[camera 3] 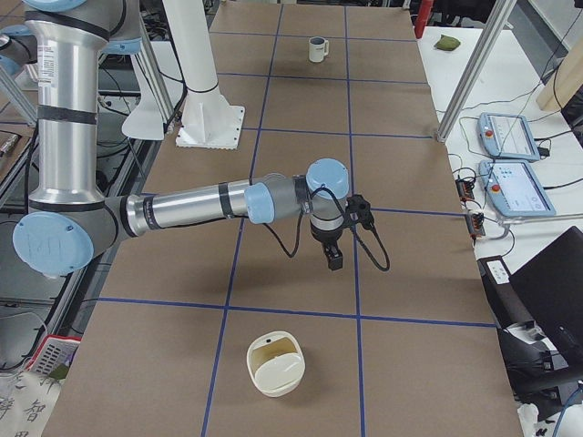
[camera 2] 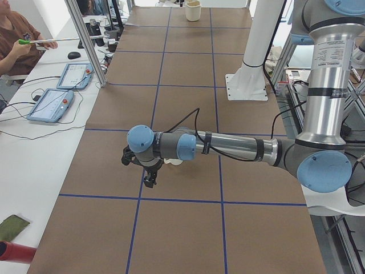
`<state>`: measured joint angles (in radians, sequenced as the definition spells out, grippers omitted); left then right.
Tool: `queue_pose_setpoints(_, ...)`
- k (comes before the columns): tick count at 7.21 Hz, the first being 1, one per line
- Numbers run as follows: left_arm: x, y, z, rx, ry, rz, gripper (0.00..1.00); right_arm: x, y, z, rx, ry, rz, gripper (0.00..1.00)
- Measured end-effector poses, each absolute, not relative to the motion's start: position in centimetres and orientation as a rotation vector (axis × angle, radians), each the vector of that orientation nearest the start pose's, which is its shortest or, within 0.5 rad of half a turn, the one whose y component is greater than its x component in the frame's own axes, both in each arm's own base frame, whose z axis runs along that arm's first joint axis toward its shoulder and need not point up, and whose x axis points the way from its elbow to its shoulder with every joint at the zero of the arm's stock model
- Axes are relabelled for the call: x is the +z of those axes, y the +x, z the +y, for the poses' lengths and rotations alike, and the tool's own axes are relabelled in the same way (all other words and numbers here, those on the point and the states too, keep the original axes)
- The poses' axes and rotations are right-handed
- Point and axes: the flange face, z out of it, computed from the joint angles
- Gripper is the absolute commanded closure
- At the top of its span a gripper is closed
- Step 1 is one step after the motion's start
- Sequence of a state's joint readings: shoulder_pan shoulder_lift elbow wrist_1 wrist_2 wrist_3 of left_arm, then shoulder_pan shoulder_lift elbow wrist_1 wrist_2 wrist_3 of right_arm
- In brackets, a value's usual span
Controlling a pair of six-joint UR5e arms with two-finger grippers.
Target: Left arm hands cup to right arm to dump lemon
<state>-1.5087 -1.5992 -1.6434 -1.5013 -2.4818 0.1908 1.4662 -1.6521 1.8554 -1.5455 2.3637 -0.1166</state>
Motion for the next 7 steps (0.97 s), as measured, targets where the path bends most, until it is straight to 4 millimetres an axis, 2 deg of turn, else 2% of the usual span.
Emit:
queue_pose_setpoints(2,59.9,-2.7,-50.7,0.265,0.140,0.904,0.00,56.0,1.4,-46.5,-0.290,0.203,-0.788,0.00)
queue_pose_setpoints(6,60.6,-3.3,-49.8,0.262,0.157,0.901,0.00,59.0,1.8,-45.3,-0.265,0.152,-0.784,0.00)
queue_pose_setpoints(7,60.8,-3.3,-49.8,0.260,0.155,0.901,0.00,59.0,1.8,-45.1,-0.269,0.161,-0.786,0.00)
